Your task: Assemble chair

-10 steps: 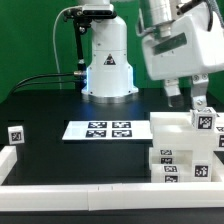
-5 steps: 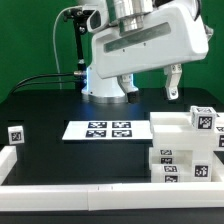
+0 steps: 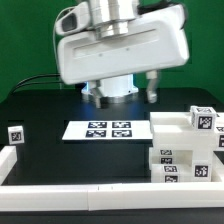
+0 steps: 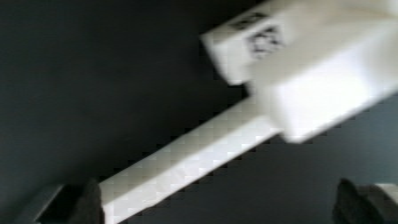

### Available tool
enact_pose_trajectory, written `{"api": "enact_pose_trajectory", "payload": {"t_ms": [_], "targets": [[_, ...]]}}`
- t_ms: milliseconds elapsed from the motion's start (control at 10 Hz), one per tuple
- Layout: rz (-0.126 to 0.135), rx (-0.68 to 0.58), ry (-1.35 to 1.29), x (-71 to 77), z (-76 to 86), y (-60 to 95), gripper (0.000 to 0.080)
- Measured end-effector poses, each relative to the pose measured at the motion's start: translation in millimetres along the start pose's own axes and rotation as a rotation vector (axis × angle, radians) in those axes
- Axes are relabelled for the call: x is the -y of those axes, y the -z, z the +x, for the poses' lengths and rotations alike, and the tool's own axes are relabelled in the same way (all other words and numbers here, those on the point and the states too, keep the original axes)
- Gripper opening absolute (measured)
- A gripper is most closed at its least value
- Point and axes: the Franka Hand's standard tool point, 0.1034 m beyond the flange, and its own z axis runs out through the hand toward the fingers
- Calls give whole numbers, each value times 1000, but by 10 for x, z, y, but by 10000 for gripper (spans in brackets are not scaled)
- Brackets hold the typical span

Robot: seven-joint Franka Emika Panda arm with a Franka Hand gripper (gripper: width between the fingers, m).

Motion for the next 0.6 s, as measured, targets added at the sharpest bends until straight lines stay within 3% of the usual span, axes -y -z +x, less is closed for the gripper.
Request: {"api": "enact_pose_trajectory", "payload": {"t_ms": [100,200,300,600], "targets": [[-12,6,104,-229,5,-9,649],[-21,10,171,-365,20,-17,649],[-24,11,225,-426,29,-21,649],[-30,15,339,-424,30,-21,649]]}}
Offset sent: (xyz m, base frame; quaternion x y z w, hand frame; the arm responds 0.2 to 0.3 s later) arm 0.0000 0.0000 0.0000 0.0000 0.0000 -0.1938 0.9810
